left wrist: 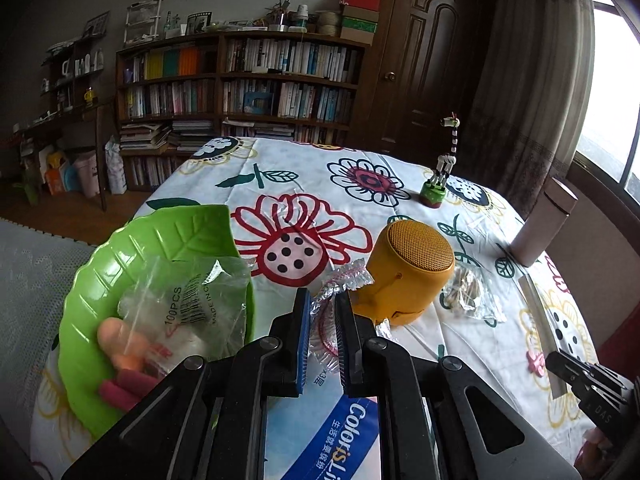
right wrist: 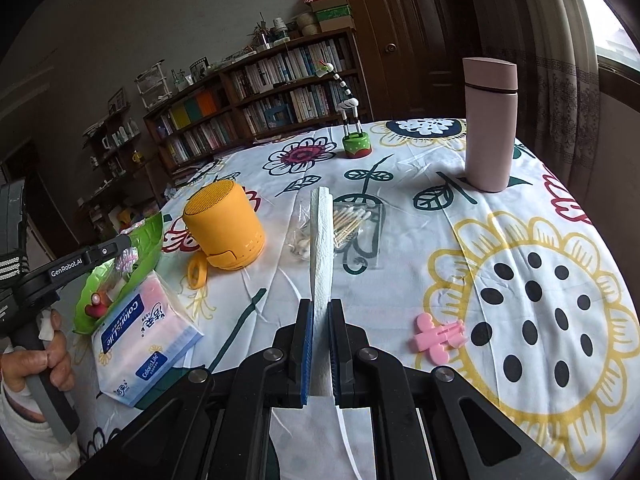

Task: Organize soft objects
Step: 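Carry the hair ties into the green plate and open left gripper while right carries the strip, then lower the white strip into the green plate and open the right gripper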

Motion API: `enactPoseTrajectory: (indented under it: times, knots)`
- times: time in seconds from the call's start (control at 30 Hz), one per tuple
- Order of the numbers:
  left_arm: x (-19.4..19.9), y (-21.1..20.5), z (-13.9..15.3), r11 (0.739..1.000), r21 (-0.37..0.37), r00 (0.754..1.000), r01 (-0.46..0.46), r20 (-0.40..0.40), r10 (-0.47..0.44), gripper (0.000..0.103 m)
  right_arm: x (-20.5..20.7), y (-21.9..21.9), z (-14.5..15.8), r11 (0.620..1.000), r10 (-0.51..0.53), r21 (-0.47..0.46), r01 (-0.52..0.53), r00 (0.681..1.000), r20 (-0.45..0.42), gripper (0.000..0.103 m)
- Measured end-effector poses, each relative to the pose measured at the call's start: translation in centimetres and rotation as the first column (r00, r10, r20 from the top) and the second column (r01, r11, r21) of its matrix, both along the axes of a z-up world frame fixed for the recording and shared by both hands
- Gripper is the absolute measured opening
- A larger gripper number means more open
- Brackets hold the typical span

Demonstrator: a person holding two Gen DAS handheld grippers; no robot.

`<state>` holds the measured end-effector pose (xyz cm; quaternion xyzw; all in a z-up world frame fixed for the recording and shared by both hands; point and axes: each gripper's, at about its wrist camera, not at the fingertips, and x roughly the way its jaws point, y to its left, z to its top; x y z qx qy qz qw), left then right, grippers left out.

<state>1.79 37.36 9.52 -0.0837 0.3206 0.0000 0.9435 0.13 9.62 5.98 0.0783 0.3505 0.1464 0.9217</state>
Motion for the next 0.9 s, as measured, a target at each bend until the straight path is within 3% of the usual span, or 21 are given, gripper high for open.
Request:
enactPoseTrajectory:
  times: [0.57, 0.63, 0.9]
  knots:
    - [0.3, 8.8, -1.7, 0.982, -0.030, 0.982, -0.186, -0.030, 0.186, 0.016, 0.4, 5.0, 1.7, 0.997, 0.074, -0.038, -0.073, 0.997, 0.029, 0.009]
    - [0.3, 9.7, -2.1, 0.976, -0.036, 0.976, -0.217, -0.044, 0.215, 0.027, 0.5, 5.9, 1.9, 0.995, 0.091, -0.044, -0.090, 0.995, 0.034, 0.008]
    - [-0.8, 11.8, -2.0, 0.962, -0.043, 0.962, -0.271, -0.009, 0.271, 0.053, 1.1, 10.7, 3.0, 0.980, 0.192, -0.062, -0.188, 0.980, 0.055, 0.009]
